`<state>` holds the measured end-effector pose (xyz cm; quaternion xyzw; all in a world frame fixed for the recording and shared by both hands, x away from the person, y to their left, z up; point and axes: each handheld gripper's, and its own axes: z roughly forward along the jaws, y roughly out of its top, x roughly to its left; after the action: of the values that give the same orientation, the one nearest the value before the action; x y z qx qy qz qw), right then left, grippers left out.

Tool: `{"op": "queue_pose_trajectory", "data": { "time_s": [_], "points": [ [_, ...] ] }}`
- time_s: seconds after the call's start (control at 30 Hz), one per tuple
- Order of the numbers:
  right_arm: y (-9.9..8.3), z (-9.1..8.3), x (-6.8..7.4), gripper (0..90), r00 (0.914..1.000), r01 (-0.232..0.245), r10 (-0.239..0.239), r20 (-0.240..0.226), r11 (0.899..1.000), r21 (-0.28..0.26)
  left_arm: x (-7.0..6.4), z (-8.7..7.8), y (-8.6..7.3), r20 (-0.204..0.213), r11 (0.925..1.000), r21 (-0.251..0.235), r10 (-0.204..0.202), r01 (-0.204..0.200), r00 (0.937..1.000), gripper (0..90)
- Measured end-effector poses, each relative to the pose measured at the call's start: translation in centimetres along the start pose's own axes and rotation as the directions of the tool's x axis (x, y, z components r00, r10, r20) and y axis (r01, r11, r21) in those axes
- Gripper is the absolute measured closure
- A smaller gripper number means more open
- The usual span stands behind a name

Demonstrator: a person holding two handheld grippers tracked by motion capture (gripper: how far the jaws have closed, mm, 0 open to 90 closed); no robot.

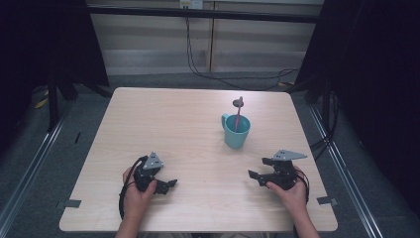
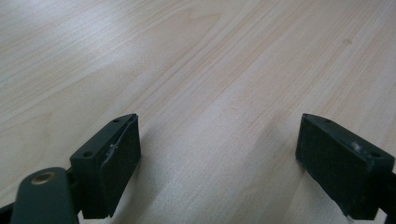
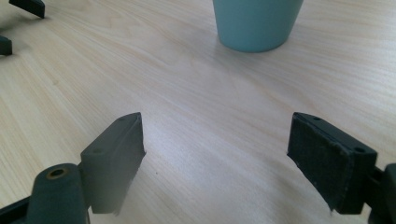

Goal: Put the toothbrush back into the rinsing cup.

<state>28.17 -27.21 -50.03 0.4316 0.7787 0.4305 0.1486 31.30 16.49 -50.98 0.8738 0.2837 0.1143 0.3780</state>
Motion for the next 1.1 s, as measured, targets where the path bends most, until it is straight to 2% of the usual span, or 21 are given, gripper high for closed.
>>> {"op": "queue_pose_trajectory", "data": {
  "time_s": [0.33, 0.53, 0.73, 1.1],
  "points": [
    [-1.3, -0.3, -0.3, 18.3, 0.9998, -0.009, 0.008, 0.016, 1.0, 0.028, 0.0, 0.0, 0.0, 0.0, 1.0, -0.001, -0.003, 0.003, 1.0, 13.8],
    [-1.5, -0.5, -0.1, 18.3, 0.9997, 0.01, -0.011, 0.024, 0.999, 0.039, 0.0, 0.0, 0.0, 0.0, 1.0, 0.0, -0.002, 0.002, 1.0, 13.8],
    [-1.5, -0.3, 0.1, 15.4, 0.9992, 0.017, -0.021, 0.034, 0.995, 0.103, 0.0, 0.0, 0.0, 0.0, 1.0, -0.003, -0.004, 0.004, 1.0, 13.8],
    [-1.5, -0.2, 0.0, 12.9, 0.9992, 0.018, -0.022, 0.032, 0.994, 0.109, 0.0, 0.0, 0.0, 0.0, 1.0, 0.0, -0.001, 0.001, 1.0, 13.9]
  ]
}}
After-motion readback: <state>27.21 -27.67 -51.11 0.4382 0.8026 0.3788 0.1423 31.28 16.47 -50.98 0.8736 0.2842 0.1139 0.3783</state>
